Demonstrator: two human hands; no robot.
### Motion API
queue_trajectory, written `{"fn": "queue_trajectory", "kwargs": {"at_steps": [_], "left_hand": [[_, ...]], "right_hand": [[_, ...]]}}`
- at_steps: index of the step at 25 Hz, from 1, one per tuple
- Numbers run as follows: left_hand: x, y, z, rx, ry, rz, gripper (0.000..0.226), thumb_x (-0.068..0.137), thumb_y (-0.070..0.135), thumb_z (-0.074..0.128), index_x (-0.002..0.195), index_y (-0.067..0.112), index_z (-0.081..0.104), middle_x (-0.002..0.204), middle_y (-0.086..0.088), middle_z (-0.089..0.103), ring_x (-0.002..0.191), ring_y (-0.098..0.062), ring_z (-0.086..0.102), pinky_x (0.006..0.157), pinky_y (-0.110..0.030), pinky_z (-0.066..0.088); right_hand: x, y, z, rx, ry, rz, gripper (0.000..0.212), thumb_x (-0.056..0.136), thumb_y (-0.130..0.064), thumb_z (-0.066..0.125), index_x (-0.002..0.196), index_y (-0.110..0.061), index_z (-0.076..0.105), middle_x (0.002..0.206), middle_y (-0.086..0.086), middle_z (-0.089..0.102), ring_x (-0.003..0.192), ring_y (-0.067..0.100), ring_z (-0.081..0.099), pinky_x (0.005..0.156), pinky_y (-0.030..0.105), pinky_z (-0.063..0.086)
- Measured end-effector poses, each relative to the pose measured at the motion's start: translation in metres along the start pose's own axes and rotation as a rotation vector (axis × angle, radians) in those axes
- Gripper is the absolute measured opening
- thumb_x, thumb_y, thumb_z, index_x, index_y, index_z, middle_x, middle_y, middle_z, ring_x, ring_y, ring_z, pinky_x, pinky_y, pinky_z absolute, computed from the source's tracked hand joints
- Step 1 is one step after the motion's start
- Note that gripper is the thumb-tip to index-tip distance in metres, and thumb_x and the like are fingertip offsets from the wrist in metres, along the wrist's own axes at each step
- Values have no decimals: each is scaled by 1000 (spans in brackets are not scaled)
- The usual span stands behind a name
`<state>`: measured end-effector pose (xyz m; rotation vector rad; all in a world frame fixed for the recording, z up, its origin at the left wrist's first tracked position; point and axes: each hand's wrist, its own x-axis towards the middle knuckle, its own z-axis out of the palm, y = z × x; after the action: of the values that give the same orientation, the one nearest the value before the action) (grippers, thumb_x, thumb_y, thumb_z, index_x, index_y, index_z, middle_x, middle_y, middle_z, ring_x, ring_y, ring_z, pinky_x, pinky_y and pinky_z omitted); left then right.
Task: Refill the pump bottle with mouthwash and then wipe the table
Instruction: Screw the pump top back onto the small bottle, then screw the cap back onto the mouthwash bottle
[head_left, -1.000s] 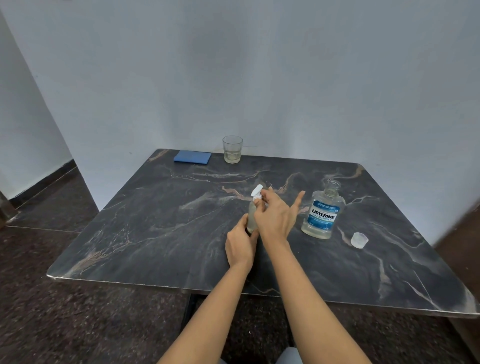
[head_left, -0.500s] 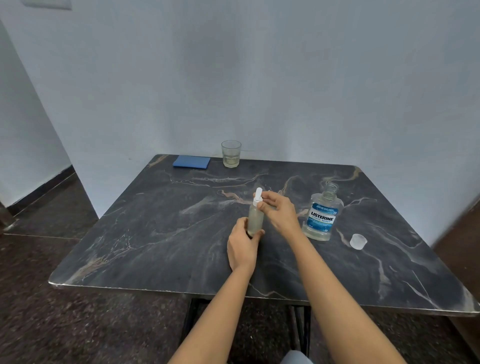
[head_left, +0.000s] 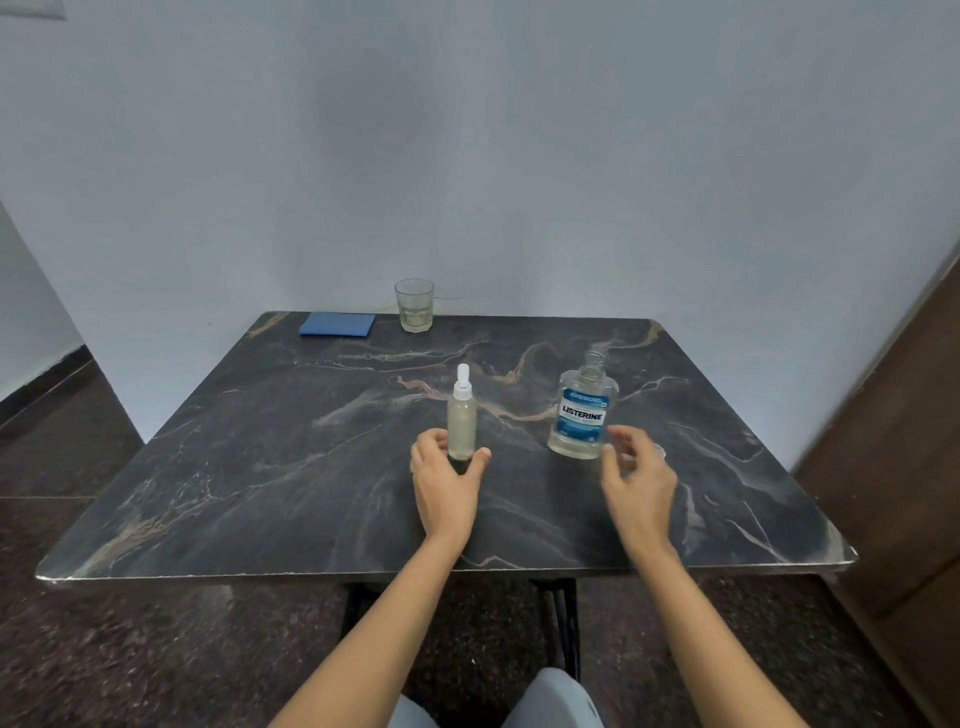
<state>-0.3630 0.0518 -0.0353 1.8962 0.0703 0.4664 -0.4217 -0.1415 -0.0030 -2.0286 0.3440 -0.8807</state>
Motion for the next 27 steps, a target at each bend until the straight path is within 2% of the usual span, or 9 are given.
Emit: {"fn": "queue_trajectory", "kwargs": {"at_steps": [2, 6, 10, 13, 15, 18, 21, 23, 27], "left_hand": [[-12, 15, 14, -31, -81, 16, 45, 77, 32, 78, 107, 20, 48, 108, 4, 50, 96, -14, 53, 83, -27, 44], [-21, 36, 49, -82, -256, -4, 53, 73, 31, 82, 112, 19, 47, 114, 2, 49, 101, -16, 53, 89, -28, 45], [-15, 47, 75, -94, -355, -28, 71, 70, 29, 84, 127, 17, 44, 128, 0, 47, 112, -14, 50, 97, -29, 44], [-6, 50, 86, -105, -402, -29, 86, 67, 28, 86, 138, 16, 38, 139, 0, 45, 125, -15, 45, 103, -28, 38], [1, 48, 94, -108, -438, -41, 91, 68, 27, 85, 142, 17, 34, 143, 1, 44, 131, -15, 41, 109, -33, 35], [3, 46, 102, -185, -471, -97, 90, 73, 18, 82, 146, 17, 30, 146, 1, 44, 135, -14, 40, 110, -28, 31], [1, 42, 107, -247, -483, -143, 83, 80, 13, 77, 148, 19, 30, 142, 3, 49, 129, -8, 43, 106, -22, 29], [1, 40, 112, -232, -474, -139, 73, 82, 10, 74, 144, 21, 38, 140, 2, 51, 125, -6, 44, 108, -25, 34], [-1, 39, 116, -135, -429, -72, 58, 84, 14, 72, 137, 19, 48, 135, 2, 52, 125, -13, 48, 110, -33, 37]], "right_hand": [[21, 25, -22, -283, -15, 76, 31, 88, -15, 61, 119, -16, 59, 119, 8, 62, 112, 28, 51, 93, 37, 42], [59, 51, -26, -511, -386, 162, 53, 89, -28, 61, 138, -26, 44, 139, 16, 41, 127, 39, 35, 106, 48, 32], [71, 60, -19, -531, -531, 143, 28, 88, -17, 57, 116, -17, 57, 118, 14, 50, 112, 33, 48, 91, 35, 41], [79, 39, -29, -219, -314, 162, 15, 84, -13, 61, 97, -11, 55, 96, 8, 58, 82, 19, 54, 65, 19, 43], [93, 13, -38, 51, -186, 172, 19, 85, -21, 63, 98, -14, 52, 92, 2, 61, 79, 16, 58, 67, 19, 45], [120, -27, -43, 256, -330, 32, 21, 95, -32, 52, 114, -24, 58, 95, -7, 64, 91, 11, 61, 81, 24, 49], [135, -54, -32, 317, -412, -78, 20, 95, -29, 56, 111, -19, 64, 101, -9, 65, 96, 10, 61, 86, 27, 50], [139, -53, -20, 326, -420, -81, 15, 90, -21, 64, 104, -17, 63, 101, -3, 67, 94, 13, 64, 86, 30, 52], [134, -37, -7, 322, -449, -26, 18, 90, -24, 64, 105, -14, 61, 105, 0, 69, 97, 13, 66, 82, 24, 53]]}}
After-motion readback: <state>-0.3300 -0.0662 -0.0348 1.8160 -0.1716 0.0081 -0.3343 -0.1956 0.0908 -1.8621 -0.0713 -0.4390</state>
